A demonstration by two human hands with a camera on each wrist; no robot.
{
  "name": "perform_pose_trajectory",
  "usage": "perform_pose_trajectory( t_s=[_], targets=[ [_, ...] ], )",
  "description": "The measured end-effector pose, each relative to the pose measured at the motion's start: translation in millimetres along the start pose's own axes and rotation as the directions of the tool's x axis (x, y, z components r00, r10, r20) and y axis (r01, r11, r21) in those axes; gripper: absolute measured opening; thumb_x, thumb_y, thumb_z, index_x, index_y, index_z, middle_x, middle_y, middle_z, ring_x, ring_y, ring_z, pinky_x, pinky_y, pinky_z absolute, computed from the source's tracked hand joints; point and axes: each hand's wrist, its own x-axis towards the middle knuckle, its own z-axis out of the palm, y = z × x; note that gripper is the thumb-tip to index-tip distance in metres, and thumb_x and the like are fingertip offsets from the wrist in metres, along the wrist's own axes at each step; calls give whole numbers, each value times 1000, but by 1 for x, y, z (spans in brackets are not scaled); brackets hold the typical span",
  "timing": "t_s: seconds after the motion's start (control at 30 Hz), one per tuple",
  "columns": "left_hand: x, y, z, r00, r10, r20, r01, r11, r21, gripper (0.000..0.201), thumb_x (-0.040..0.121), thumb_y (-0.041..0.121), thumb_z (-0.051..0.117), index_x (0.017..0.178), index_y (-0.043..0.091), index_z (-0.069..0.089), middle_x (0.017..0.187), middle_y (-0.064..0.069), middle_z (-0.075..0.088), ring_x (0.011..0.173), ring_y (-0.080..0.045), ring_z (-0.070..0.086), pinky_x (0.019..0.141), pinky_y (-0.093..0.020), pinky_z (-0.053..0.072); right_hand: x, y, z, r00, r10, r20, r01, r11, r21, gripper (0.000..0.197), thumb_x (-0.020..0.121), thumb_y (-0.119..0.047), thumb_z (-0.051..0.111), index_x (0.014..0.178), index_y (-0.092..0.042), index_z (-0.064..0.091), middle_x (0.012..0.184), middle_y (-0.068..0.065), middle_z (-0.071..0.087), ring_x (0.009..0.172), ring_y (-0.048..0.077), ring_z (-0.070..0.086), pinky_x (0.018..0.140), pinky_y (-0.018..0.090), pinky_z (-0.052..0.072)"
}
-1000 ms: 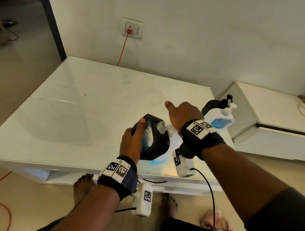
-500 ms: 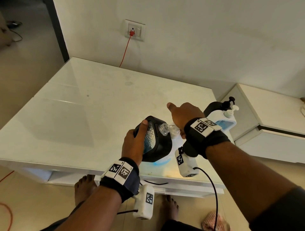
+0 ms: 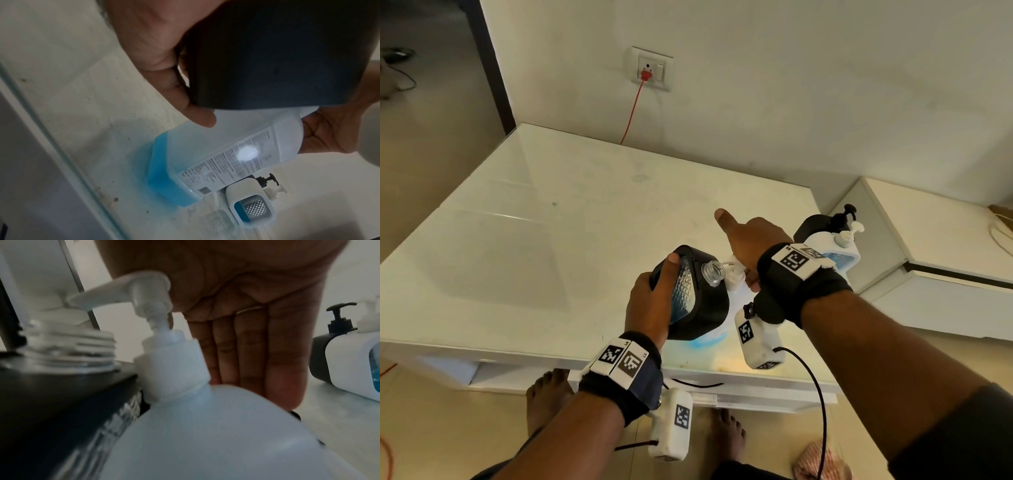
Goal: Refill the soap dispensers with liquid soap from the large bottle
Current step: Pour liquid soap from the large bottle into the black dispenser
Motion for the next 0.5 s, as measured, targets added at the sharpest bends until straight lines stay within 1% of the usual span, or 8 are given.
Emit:
perform_pose_trajectory(
  t_s=[0.07, 0.13, 0.2, 0.27, 0.3, 0.37, 0.43, 0.5],
  targets=[
    [0, 0, 0, 1000, 0, 3, 0, 1000, 12, 94, 65, 92, 55, 122, 17, 65, 111, -6, 72, 103, -27, 69, 93, -47, 60, 3, 2, 3, 1000, 1, -27, -2, 1000, -27, 66, 94, -71, 30, 76, -13, 56, 81, 10, 67, 82, 32, 67, 89, 46, 55],
    [0, -1, -1, 1000, -1, -2, 1, 1000, 16, 101, 57, 95, 51, 121, 18, 65, 111, -6, 72, 102, -26, 70, 92, -47, 60, 5, 3, 7, 999, 5, -51, -7, 999, -46, 64, 93, -71, 33, 77, -13, 55, 86, 10, 69, 84, 32, 68, 88, 45, 55],
    [1, -2, -1, 1000, 8, -4, -7, 1000, 26, 104, 53, 96, 48, 120, 18, 66, 110, -5, 73, 101, -26, 70, 93, -48, 60, 6, 5, 10, 996, 1, -92, -7, 997, -71, 61, 93, -70, 35, 77, -14, 55, 85, 8, 69, 82, 31, 66, 84, 40, 53],
    [1, -3, -1, 1000, 3, -7, -2, 1000, 25, 100, 59, 96, 51, 121, 18, 66, 111, -5, 73, 102, -26, 70, 95, -49, 59, 4, 6, 12, 991, -13, -136, -1, 995, -103, 56, 96, -65, 36, 73, -16, 50, 77, 4, 60, 79, 26, 58, 76, 34, 43],
    [2, -3, -1, 1000, 1, -14, -1, 1000, 28, 94, 67, 93, 54, 122, 18, 65, 111, -5, 72, 103, -26, 69, 96, -49, 58, 2, 6, 12, 988, -14, -151, -3, 994, -112, 54, 97, -63, 36, 70, -17, 45, 72, 2, 53, 75, 23, 52, 74, 33, 38],
    [2, -3, -1, 1000, -5, -22, 6, 1000, 30, 85, 76, 87, 57, 123, 17, 65, 112, -5, 71, 104, -26, 69, 96, -49, 58, -2, 5, 12, 987, -12, -160, -6, 993, -116, 54, 98, -62, 36, 68, -18, 42, 68, 0, 46, 66, 19, 44, 73, 33, 33],
    [3, -4, -1, 1000, -10, -19, 10, 999, 33, 88, 71, 87, 55, 122, 17, 65, 112, -5, 72, 103, -27, 69, 96, -49, 58, -2, 5, 11, 991, -9, -136, -6, 994, -110, 58, 96, -66, 34, 71, -16, 48, 70, 2, 53, 65, 19, 47, 71, 33, 36],
    [4, -5, -1, 1000, 1, -22, 0, 999, 42, 79, 80, 83, 56, 123, 16, 64, 112, -6, 71, 103, -27, 69, 96, -50, 58, -1, 3, 6, 998, -2, -69, -3, 997, -71, 67, 93, -72, 31, 75, -13, 56, 74, 6, 62, 70, 26, 60, 74, 36, 48]
  ],
)
